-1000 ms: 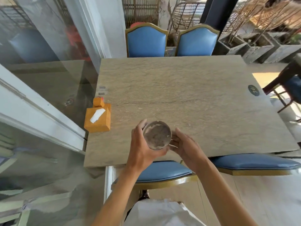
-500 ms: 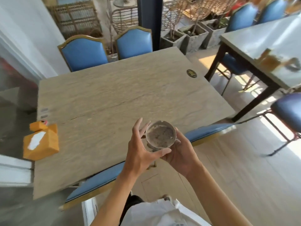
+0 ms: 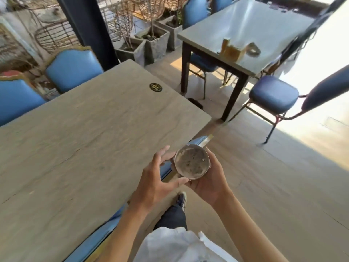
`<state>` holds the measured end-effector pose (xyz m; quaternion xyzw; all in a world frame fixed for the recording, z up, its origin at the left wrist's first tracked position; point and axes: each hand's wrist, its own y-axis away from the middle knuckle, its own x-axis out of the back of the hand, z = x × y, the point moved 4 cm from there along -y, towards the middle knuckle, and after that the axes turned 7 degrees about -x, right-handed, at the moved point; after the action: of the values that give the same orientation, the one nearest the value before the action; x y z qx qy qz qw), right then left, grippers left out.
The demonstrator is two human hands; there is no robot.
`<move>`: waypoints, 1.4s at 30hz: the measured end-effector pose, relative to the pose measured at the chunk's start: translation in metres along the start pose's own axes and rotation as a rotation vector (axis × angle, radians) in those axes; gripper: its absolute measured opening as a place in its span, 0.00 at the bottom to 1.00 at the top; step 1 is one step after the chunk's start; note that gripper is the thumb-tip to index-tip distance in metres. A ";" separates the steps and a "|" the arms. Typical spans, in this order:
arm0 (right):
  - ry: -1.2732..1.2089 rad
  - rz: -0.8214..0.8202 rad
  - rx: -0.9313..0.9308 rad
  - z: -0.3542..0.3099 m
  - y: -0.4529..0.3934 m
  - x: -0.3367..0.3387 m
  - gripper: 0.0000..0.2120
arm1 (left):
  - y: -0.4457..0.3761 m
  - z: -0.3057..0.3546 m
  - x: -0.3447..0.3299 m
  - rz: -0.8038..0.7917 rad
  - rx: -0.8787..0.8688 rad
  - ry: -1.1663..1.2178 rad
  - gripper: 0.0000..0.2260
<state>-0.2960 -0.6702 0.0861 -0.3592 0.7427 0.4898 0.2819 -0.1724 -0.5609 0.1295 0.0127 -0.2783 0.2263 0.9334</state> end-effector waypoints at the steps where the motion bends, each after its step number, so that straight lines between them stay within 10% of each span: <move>1: -0.007 0.019 0.015 -0.012 0.000 0.006 0.28 | -0.014 0.001 -0.007 -0.031 -0.019 -0.011 0.41; 25: -0.194 0.356 0.108 -0.312 -0.065 0.159 0.33 | -0.324 -0.043 -0.148 -0.418 -0.104 -0.246 0.22; 42: 0.019 0.260 -0.141 -0.535 -0.164 0.240 0.38 | -0.465 -0.024 -0.272 -0.274 0.254 -0.274 0.21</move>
<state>-0.3384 -1.2729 0.0086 -0.2835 0.7494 0.5697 0.1830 -0.1625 -1.0871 0.0137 0.1983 -0.3674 0.1266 0.8998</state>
